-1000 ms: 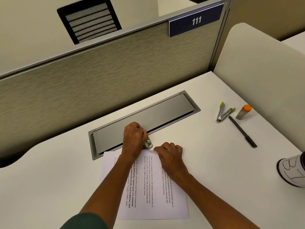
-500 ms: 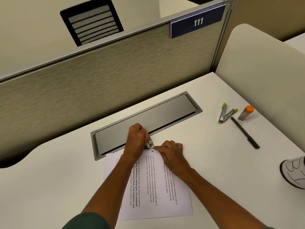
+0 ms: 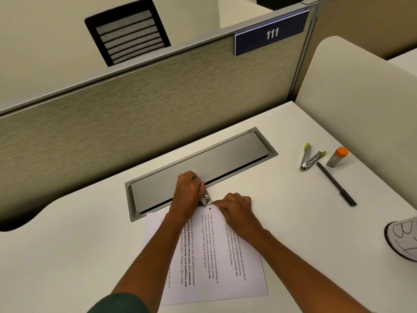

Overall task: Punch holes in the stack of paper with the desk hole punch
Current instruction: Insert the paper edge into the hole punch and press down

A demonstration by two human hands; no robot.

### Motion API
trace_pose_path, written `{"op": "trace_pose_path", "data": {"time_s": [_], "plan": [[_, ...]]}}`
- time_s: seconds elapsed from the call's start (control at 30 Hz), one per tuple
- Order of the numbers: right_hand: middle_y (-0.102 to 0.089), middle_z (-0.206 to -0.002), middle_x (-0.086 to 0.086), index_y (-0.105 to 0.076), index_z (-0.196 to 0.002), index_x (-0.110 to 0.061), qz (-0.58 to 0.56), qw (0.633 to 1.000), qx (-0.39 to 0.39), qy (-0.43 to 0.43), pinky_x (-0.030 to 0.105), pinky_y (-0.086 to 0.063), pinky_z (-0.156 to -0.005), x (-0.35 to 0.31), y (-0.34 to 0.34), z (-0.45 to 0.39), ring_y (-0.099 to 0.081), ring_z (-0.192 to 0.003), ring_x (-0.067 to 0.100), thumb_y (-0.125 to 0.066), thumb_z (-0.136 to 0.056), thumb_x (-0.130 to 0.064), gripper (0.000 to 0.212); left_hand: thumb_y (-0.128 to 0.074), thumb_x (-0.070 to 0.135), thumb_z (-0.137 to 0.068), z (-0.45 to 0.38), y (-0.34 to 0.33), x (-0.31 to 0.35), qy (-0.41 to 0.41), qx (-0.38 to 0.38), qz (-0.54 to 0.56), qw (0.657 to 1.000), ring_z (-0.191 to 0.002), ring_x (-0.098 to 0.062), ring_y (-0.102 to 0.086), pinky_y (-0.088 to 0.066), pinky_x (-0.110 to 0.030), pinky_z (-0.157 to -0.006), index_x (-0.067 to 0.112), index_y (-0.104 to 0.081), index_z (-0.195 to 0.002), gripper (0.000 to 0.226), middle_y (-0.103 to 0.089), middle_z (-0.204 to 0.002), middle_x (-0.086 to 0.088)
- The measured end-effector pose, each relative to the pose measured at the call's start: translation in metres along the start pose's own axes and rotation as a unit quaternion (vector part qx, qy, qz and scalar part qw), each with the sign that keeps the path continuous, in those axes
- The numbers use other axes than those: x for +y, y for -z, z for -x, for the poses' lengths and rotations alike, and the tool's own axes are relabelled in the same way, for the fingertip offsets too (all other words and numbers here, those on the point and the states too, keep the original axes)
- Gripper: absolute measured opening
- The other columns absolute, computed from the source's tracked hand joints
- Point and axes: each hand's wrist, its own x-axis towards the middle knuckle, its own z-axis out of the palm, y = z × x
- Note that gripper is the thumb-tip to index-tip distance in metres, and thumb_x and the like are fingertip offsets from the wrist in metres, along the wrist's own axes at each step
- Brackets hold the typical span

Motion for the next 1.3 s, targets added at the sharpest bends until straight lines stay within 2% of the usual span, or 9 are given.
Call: {"op": "trace_pose_path", "data": {"time_s": [0.2,0.37,0.83,0.9,0.97,1.07,1.2,1.3], "plan": [[-0.067,-0.115,-0.007,-0.064,-0.11,-0.027,-0.03,0.999,0.011,-0.024,0.037,-0.025,-0.1,0.0,0.015,-0.023,-0.052,-0.109,0.013,-0.054,-0.096,-0.032,0.018,-0.042,0.028,-0.102,0.0,0.003,0.001,-0.006,-0.003,0.016,1.0,-0.097,-0.02,-0.05,-0.044,-0.037,-0.098,0.003,-0.065,-0.097,0.033,-0.058,-0.108,-0.012],[-0.069,-0.109,-0.009,-0.068,-0.102,-0.029,-0.014,0.999,0.015,-0.025,0.039,-0.026,-0.096,-0.001,0.019,-0.037,-0.052,-0.106,0.014,-0.059,-0.093,-0.034,0.013,-0.041,0.028,-0.102,-0.003,0.002,-0.001,-0.004,-0.017,0.021,1.0,-0.103,-0.019,-0.047,-0.04,-0.025,-0.088,0.005,-0.064,-0.099,0.033,-0.056,-0.112,-0.01],[-0.069,-0.119,-0.005,-0.07,-0.114,-0.032,0.007,0.998,-0.05,-0.027,0.038,-0.029,-0.098,-0.002,0.022,-0.048,-0.054,-0.112,0.018,-0.053,-0.097,-0.031,0.024,-0.048,0.026,-0.1,-0.006,0.001,-0.005,-0.004,-0.022,0.051,0.998,-0.108,-0.018,-0.046,-0.038,-0.024,-0.089,0.004,-0.063,-0.09,0.028,-0.053,-0.115,-0.008],[-0.068,-0.119,-0.005,-0.069,-0.115,-0.032,0.012,0.998,-0.054,-0.024,0.038,-0.03,-0.098,-0.003,0.023,-0.048,-0.054,-0.112,0.018,-0.053,-0.097,-0.032,0.024,-0.048,0.026,-0.1,-0.006,0.001,-0.005,0.001,-0.024,0.06,0.998,-0.108,-0.018,-0.045,-0.041,-0.027,-0.091,0.005,-0.062,-0.09,0.028,-0.053,-0.116,-0.008],[-0.068,-0.119,-0.005,-0.069,-0.116,-0.034,0.016,0.998,-0.054,-0.018,0.038,-0.031,-0.098,-0.002,0.023,-0.048,-0.053,-0.113,0.018,-0.053,-0.097,-0.033,0.025,-0.048,0.026,-0.1,-0.005,0.001,-0.005,0.001,-0.024,0.059,0.998,-0.109,-0.018,-0.045,-0.043,-0.03,-0.093,0.004,-0.063,-0.092,0.029,-0.053,-0.117,-0.008],[-0.066,-0.12,-0.005,-0.067,-0.117,-0.035,0.029,0.999,-0.044,-0.011,0.039,-0.03,-0.098,-0.001,0.022,-0.044,-0.052,-0.113,0.017,-0.051,-0.098,-0.032,0.025,-0.049,0.027,-0.1,-0.005,0.002,-0.004,0.002,-0.024,0.054,0.998,-0.111,-0.019,-0.046,-0.041,-0.028,-0.093,0.003,-0.063,-0.093,0.029,-0.053,-0.117,-0.008],[-0.062,-0.124,-0.006,-0.065,-0.118,-0.034,0.051,0.998,-0.02,-0.008,0.042,-0.025,-0.104,-0.006,0.019,-0.04,-0.05,-0.116,0.016,-0.047,-0.098,-0.032,0.027,-0.054,0.036,-0.097,-0.005,0.007,0.001,0.012,-0.024,0.073,0.997,-0.103,-0.02,-0.045,-0.045,-0.034,-0.088,0.011,-0.052,-0.088,0.027,-0.05,-0.11,-0.007],[-0.062,-0.122,-0.007,-0.065,-0.116,-0.034,0.062,0.998,-0.007,-0.007,0.044,-0.024,-0.104,-0.007,0.017,-0.038,-0.05,-0.115,0.016,-0.047,-0.097,-0.033,0.026,-0.055,0.043,-0.094,-0.003,0.016,-0.005,0.026,-0.014,0.089,0.996,-0.105,-0.02,-0.043,-0.046,-0.036,-0.088,0.013,-0.051,-0.101,0.031,-0.048,-0.114,-0.007]]}}
